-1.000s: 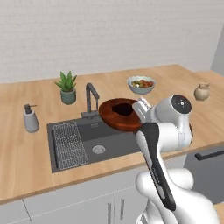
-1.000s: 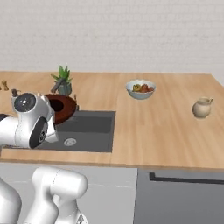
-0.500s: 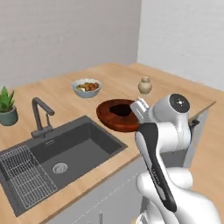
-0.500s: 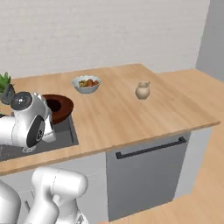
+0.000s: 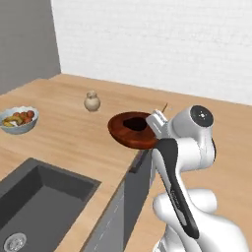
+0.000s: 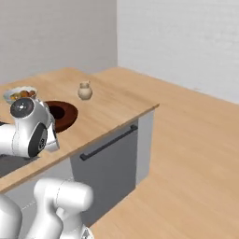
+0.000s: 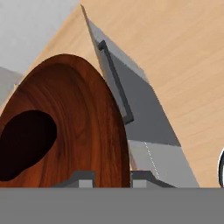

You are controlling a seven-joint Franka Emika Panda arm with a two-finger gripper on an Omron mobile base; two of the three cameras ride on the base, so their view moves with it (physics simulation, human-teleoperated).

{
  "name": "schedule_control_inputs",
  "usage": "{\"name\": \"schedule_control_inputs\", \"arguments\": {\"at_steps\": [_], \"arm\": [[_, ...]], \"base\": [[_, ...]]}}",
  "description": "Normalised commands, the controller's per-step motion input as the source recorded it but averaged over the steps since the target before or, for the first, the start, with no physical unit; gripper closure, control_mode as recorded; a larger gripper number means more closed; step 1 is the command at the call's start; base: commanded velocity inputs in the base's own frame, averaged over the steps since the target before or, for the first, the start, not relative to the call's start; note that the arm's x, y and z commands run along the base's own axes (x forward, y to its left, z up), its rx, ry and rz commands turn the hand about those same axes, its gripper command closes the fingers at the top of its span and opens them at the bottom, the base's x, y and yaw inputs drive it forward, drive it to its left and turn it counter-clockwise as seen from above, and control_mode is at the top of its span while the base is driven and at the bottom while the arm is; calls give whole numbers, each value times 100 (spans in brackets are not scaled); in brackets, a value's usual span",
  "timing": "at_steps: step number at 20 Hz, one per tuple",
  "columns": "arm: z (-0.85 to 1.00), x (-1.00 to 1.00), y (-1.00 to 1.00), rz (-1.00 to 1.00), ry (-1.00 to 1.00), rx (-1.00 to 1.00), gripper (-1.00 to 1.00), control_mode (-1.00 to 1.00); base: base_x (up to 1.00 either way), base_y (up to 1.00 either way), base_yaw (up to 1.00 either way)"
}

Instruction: Pick the avocado from the sink and place it in the bowl. Then pick the bowl and place it in the microwave. Then close the microwave door and press the start button.

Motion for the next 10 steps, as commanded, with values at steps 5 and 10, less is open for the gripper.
{"name": "schedule_control_inputs", "arguments": {"at_steps": [5, 10], "arm": [[0, 0, 0, 0, 0, 0, 100, 100], [0, 0, 0, 0, 0, 0, 100, 100]], "base": [[-8, -8, -66], [-11, -16, -65]]}}
